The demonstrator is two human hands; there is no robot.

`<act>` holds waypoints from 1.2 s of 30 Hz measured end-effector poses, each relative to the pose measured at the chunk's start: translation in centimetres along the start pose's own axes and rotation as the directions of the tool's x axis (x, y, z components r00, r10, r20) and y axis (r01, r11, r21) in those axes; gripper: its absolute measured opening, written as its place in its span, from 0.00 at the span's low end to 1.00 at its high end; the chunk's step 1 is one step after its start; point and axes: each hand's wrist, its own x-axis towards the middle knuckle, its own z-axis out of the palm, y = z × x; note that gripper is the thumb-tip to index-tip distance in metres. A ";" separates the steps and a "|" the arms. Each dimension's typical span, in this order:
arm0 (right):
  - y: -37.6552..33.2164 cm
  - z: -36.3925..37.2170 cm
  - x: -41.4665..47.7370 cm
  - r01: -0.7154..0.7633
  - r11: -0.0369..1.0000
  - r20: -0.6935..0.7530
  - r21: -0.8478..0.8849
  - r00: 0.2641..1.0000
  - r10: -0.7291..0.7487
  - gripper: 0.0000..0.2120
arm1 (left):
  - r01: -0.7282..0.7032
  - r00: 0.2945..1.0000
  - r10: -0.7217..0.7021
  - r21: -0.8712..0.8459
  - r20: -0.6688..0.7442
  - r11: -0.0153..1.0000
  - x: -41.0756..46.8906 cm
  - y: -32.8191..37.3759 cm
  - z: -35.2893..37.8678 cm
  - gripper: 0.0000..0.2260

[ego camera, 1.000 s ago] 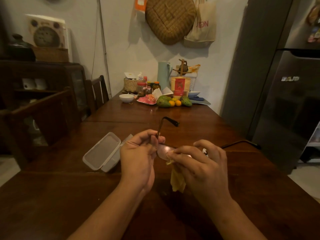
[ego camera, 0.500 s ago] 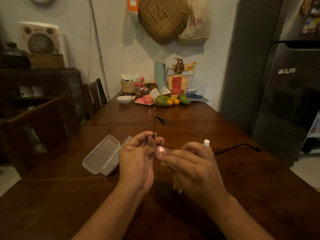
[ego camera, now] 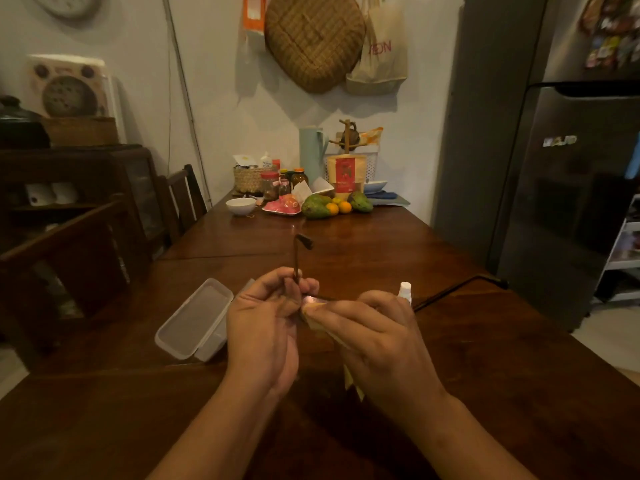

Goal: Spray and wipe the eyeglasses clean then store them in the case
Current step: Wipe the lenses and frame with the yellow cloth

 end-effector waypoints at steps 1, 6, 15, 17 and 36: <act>0.2 -0.1 0.0 0.001 1.000 -0.019 0.004 1.000 -0.001 0.16 | 0.000 1.000 0.000 -0.006 0.003 1.000 0.0 0.0 0.1 0.09; 0.3 -0.1 -0.1 -0.033 0.998 -0.026 -0.047 0.999 0.032 0.16 | 0.016 0.999 -0.016 -0.006 0.029 1.000 -0.1 -0.1 0.0 0.08; 0.5 -0.4 0.1 0.008 1.000 -0.025 0.030 1.000 -0.007 0.14 | 0.033 0.998 -0.032 -0.016 0.048 0.999 0.4 0.0 -0.4 0.09; 0.6 -0.6 0.0 -0.023 1.000 -0.039 -0.012 0.999 0.023 0.13 | 0.017 0.999 -0.017 0.009 0.043 1.000 0.4 0.0 -0.4 0.09; 0.1 -0.8 -0.2 -0.083 0.990 -0.039 -0.112 0.996 0.080 0.16 | -0.016 1.000 0.015 0.073 0.005 0.997 0.0 0.0 -0.1 0.06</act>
